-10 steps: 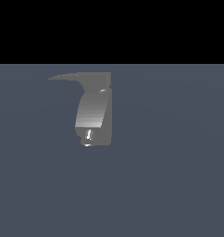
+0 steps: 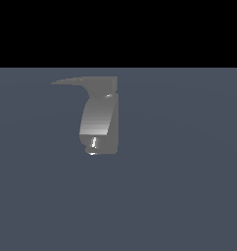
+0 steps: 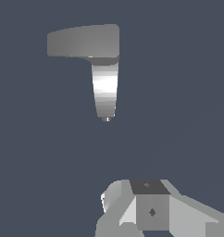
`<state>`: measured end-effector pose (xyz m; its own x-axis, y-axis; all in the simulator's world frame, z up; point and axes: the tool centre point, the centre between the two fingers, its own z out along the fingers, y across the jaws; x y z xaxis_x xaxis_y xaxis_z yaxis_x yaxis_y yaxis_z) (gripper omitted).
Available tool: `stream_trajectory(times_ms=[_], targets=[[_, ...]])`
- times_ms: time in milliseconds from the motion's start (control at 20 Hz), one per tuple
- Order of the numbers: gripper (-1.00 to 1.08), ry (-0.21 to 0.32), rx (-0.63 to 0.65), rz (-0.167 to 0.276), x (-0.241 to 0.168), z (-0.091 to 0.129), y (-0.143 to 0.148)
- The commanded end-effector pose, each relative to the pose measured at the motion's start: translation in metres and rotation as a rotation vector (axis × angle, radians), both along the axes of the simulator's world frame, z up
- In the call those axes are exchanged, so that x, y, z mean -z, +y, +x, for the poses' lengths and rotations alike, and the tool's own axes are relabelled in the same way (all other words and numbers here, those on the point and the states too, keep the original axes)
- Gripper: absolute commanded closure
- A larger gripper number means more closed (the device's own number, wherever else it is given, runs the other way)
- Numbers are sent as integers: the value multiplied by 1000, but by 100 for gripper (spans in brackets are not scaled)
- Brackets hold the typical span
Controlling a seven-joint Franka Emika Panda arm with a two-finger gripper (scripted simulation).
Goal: Turn on the faucet by rotating a designated handle.
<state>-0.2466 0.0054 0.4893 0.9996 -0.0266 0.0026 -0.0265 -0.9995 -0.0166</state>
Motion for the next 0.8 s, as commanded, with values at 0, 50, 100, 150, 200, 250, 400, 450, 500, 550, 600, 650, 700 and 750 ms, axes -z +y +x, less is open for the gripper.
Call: stream_trajectory(times_ms=[0, 50, 100, 150, 200, 250, 400, 450, 500, 550, 600, 650, 700, 750], targets=[[108, 0, 21, 0, 3, 1, 5], [108, 1, 32, 0, 5, 2, 7], [108, 1, 43, 0, 6, 2, 10], [108, 1, 56, 0, 8, 3, 13], [108, 1, 70, 0, 10, 4, 16], [108, 1, 85, 0, 12, 5, 19], [108, 2, 136, 0, 20, 9, 31], [108, 2, 155, 0, 22, 11, 35], [108, 3, 175, 0, 25, 13, 39], [108, 3, 195, 0, 28, 15, 44], [108, 3, 216, 0, 31, 17, 48], [108, 3, 236, 0, 34, 19, 52], [108, 4, 257, 0, 37, 21, 57], [108, 4, 277, 0, 40, 23, 61]])
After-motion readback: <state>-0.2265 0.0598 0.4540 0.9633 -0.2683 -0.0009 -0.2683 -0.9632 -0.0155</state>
